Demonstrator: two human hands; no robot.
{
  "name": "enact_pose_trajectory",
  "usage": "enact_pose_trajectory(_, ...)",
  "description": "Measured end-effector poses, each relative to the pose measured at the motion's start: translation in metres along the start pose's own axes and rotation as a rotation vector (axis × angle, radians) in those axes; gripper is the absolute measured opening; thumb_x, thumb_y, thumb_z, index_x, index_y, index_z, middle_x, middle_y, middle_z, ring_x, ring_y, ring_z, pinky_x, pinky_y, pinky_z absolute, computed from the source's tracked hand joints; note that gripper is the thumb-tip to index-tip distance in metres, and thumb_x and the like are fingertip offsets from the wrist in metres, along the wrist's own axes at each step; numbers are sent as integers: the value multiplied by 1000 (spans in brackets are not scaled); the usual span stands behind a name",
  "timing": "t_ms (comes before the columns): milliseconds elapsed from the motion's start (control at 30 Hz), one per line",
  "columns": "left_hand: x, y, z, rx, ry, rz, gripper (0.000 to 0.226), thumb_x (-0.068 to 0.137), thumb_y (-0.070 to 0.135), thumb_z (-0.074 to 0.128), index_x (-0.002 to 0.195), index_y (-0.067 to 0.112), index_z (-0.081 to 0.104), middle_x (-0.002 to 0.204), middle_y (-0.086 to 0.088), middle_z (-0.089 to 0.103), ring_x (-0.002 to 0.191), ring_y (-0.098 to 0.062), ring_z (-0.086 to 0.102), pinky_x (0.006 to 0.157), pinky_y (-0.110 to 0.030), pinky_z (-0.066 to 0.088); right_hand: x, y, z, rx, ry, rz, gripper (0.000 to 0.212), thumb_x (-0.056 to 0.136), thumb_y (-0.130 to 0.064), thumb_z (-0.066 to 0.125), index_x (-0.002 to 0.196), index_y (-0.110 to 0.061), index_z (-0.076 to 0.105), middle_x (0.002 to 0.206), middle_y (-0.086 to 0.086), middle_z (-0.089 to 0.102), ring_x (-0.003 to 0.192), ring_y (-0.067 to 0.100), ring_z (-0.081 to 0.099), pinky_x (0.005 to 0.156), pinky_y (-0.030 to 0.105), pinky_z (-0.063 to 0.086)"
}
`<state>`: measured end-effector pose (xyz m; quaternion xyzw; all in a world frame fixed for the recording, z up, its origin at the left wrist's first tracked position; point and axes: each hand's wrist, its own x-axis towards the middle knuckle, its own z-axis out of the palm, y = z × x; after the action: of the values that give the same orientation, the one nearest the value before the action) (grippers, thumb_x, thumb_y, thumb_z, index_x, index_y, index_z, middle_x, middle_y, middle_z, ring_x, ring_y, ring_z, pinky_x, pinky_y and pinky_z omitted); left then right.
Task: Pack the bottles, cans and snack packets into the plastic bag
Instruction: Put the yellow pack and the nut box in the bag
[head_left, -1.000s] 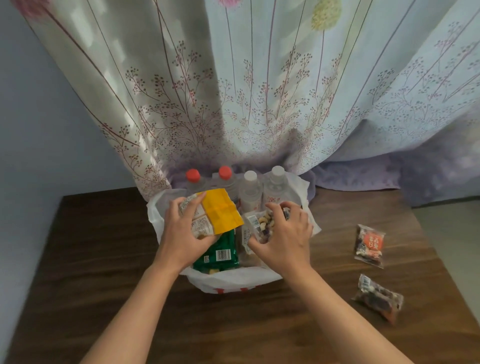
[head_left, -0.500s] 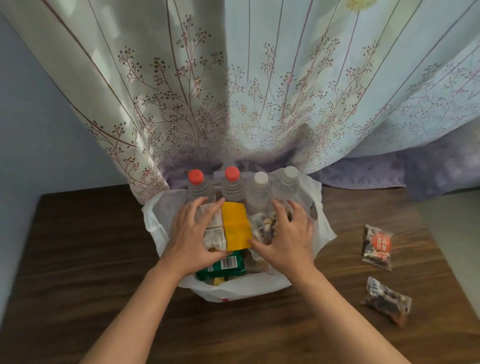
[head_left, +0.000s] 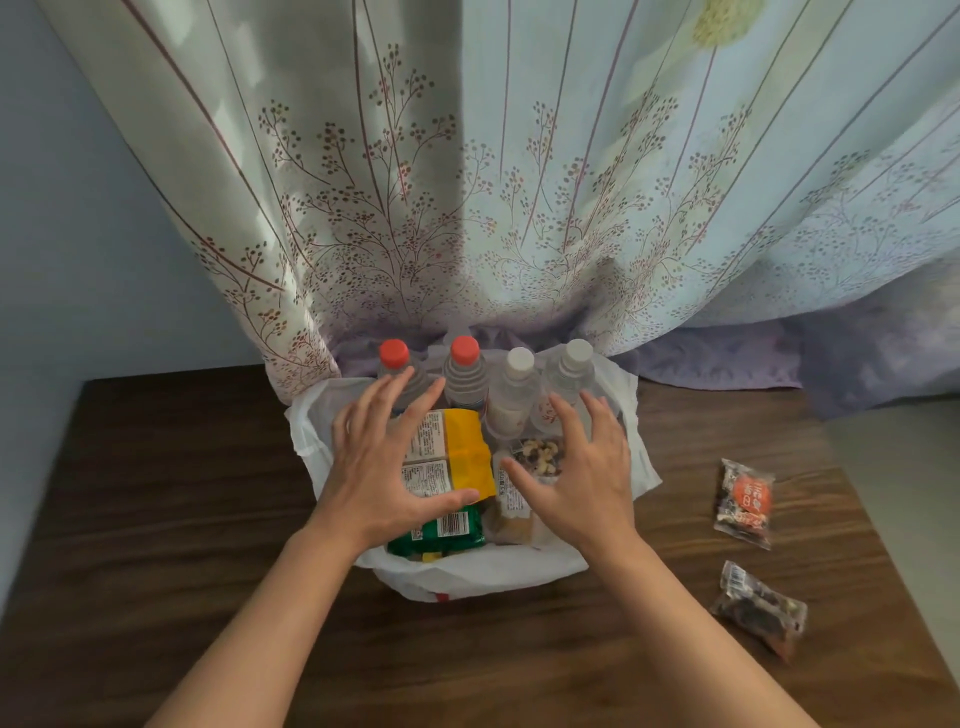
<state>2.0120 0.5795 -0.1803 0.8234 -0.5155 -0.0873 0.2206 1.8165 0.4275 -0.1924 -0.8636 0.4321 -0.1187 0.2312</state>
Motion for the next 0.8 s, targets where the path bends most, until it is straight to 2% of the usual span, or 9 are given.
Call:
enact_pose_trajectory(233,-13,23,-12,85,26,-32,114,69,99,48,162,43,16,172,3,7,159,-22,3,124,-57,11,-7,-2,-22,-42,6,-80,90,83,-77,56,157,-32,33,164,9,30,156,29,17,125,53,21)
enact_pose_trajectory(400,-30,42,-24,170,70,-59,113,71,99,43,163,41,13,173,2,3,159,-26,5,125,-59,11,-18,-1,-44,-112,14,-164,92,83,-80,51,159,-31,32,168,9,24,158,31,11,126,54,13)
enact_pose_trajectory(600,-49,66,-36,239,121,-86,106,76,98,34,163,40,14,173,1,4,159,-24,0,126,-57,6,-28,0,-73,-183,41,-234,94,84,-82,43,161,-32,27,170,8,20,159,32,8,126,57,12)
enact_pose_trajectory(800,-67,81,-45,282,106,-90,104,78,99,25,163,42,7,173,3,-3,159,-20,-9,127,-52,-4,-43,-6,-88,-240,80,-236,96,82,-87,34,162,-37,19,171,4,13,159,32,1,125,62,9)
